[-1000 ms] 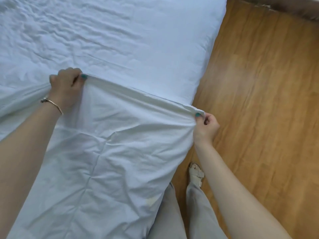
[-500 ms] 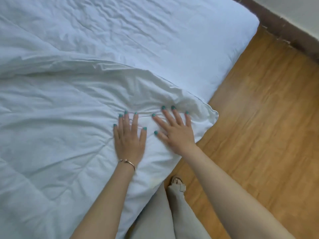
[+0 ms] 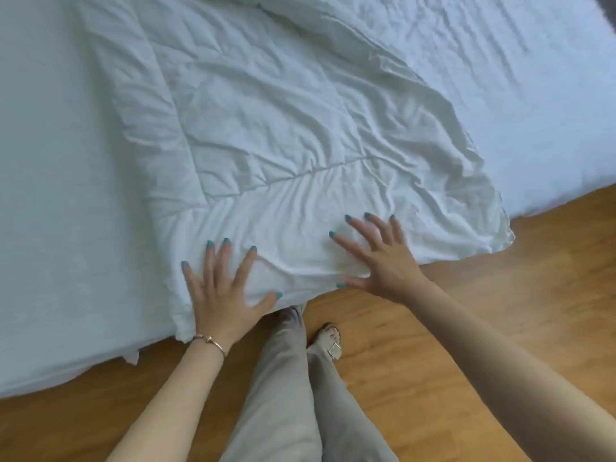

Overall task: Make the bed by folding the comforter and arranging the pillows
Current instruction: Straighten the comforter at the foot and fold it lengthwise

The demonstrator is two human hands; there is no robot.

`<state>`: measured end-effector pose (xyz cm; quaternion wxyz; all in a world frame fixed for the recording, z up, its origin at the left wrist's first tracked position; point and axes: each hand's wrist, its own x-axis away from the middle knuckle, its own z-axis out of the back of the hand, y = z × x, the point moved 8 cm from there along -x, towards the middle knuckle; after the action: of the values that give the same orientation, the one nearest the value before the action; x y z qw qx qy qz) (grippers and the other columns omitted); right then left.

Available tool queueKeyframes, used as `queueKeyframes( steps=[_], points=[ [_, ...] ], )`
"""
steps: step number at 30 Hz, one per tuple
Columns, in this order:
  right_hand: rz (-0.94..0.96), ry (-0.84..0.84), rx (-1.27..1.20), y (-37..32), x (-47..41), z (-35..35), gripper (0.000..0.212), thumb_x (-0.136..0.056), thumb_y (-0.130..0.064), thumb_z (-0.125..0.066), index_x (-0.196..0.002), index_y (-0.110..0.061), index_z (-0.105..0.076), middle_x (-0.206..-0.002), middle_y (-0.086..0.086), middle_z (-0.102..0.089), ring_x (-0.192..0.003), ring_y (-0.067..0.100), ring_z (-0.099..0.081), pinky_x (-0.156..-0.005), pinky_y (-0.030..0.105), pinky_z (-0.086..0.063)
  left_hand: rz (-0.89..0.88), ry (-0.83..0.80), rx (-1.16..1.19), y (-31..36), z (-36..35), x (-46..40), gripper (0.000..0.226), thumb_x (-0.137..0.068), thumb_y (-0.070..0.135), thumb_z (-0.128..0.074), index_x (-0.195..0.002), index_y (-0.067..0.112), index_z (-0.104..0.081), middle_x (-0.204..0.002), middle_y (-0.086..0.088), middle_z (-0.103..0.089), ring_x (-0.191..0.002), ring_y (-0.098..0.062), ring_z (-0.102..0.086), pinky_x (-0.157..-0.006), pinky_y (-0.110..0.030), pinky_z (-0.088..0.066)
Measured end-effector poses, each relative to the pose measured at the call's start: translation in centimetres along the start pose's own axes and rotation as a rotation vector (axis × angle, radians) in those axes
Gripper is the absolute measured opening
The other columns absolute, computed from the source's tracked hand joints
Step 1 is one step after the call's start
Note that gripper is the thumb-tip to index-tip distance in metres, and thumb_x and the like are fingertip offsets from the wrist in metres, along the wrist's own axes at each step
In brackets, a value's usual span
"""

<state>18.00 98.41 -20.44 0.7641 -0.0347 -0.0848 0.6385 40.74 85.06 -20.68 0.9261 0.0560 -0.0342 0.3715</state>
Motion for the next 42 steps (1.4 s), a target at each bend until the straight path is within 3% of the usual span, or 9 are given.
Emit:
queueKeyframes(
  steps=[6, 10, 15, 18, 22, 28, 31, 37, 42],
  points=[
    [0.141, 0.215, -0.097, -3.9, -3.0, 0.8, 0.057, -0.067, 0.010, -0.067, -0.109, -0.027, -0.075, -0.095, 0.002, -0.070, -0.081, 0.030, -0.065, -0.062, 0.034, -0.049, 0.021, 0.102, -0.024, -3.3, -0.2, 4.3, 0.081, -0.058, 0.002, -0.081, -0.128, 0.026, -0.047, -0.132, -0.010, -0.049, -0.131, -0.034, -0.039, -0.098, -0.062, -0.031],
    [0.064, 0.012, -0.220, -3.0, -2.5, -0.6, 0.049, -0.065, 0.013, -0.075, -0.096, -0.025, -0.079, -0.085, 0.000, -0.071, -0.074, 0.030, -0.065, -0.050, 0.024, -0.040, -0.014, 0.065, 0.244, -3.3, 0.8, 4.6, 0.067, -0.053, -0.026, -0.059, -0.108, 0.012, -0.069, -0.099, -0.010, -0.067, -0.099, -0.032, -0.062, -0.072, -0.044, -0.050],
    [-0.043, -0.336, -0.197, -4.5, -4.6, -1.7, 0.055, -0.078, -0.076, -0.046, -0.114, -0.038, -0.062, -0.118, -0.011, -0.057, -0.116, 0.016, -0.047, -0.086, 0.034, -0.041, 0.167, -0.329, 0.482, -4.8, 0.0, 2.0, 0.044, -0.073, 0.048, -0.056, -0.117, 0.045, -0.061, -0.123, 0.014, -0.055, -0.122, -0.015, -0.042, -0.095, -0.031, -0.039],
    [-0.041, -0.176, -0.192, -7.0, -5.6, -1.2, 0.055, -0.095, -0.061, -0.033, -0.146, -0.041, -0.033, -0.158, -0.005, -0.025, -0.146, 0.020, -0.019, -0.114, 0.041, -0.023, 0.279, -0.072, 0.372, -6.6, 0.9, 0.0, 0.073, -0.078, 0.071, -0.046, -0.144, 0.043, -0.034, -0.157, 0.000, -0.022, -0.144, -0.022, -0.016, -0.115, -0.045, -0.017],
    [-0.231, -0.398, -0.040, -8.4, -3.3, -5.2, 0.066, -0.100, -0.051, -0.031, -0.152, -0.042, 0.009, -0.162, -0.005, 0.014, -0.149, 0.022, 0.012, -0.119, 0.049, -0.003, 0.184, -0.408, 0.098, -5.2, -4.9, 3.4, 0.099, -0.080, 0.077, -0.042, -0.146, 0.043, 0.024, -0.155, 0.000, 0.034, -0.142, -0.019, 0.032, -0.115, -0.051, 0.012],
    [-0.405, -0.472, -0.162, -12.9, -0.1, -4.9, 0.076, -0.098, -0.043, -0.046, -0.153, -0.038, 0.007, -0.162, -0.003, 0.016, -0.149, 0.029, 0.010, -0.117, 0.049, -0.015, 0.072, -0.495, 0.262, -5.1, -4.6, 10.5, 0.076, -0.094, 0.049, -0.042, -0.151, 0.042, 0.006, -0.158, 0.009, 0.027, -0.144, -0.014, 0.026, -0.117, -0.047, -0.010],
    [-0.543, -0.594, -0.281, -16.5, 3.4, -5.6, 0.067, -0.098, -0.031, -0.046, -0.155, -0.021, -0.012, -0.161, 0.007, -0.018, -0.141, 0.030, -0.032, -0.102, 0.039, -0.036, 0.143, -0.681, 0.534, -6.8, -5.0, 17.7, 0.065, -0.098, 0.039, -0.041, -0.153, 0.039, -0.007, -0.161, 0.010, 0.012, -0.148, -0.013, 0.008, -0.116, -0.038, -0.019],
    [-0.369, -1.100, -0.290, -37.2, 15.9, -11.6, 0.032, -0.102, -0.032, -0.041, -0.075, -0.017, -0.050, -0.091, 0.005, -0.051, -0.085, 0.017, -0.049, -0.075, 0.025, -0.033, 0.530, -0.808, 0.792, -15.8, -6.7, 39.4, 0.062, -0.098, 0.036, -0.046, -0.153, 0.018, -0.022, -0.157, -0.010, -0.025, -0.142, -0.026, -0.028, -0.113, -0.032, -0.027],
    [-0.229, -1.127, -0.213, -53.3, 17.0, -14.9, 0.041, -0.092, -0.050, -0.047, -0.106, -0.019, -0.068, -0.115, 0.002, -0.064, -0.110, 0.023, -0.057, -0.097, 0.037, -0.044, 0.683, -1.007, 0.825, -25.2, -8.6, 55.6, 0.043, -0.092, 0.038, -0.047, -0.125, 0.011, -0.052, -0.122, -0.010, -0.058, -0.115, -0.028, -0.055, -0.081, -0.031, -0.041]
  ],
)
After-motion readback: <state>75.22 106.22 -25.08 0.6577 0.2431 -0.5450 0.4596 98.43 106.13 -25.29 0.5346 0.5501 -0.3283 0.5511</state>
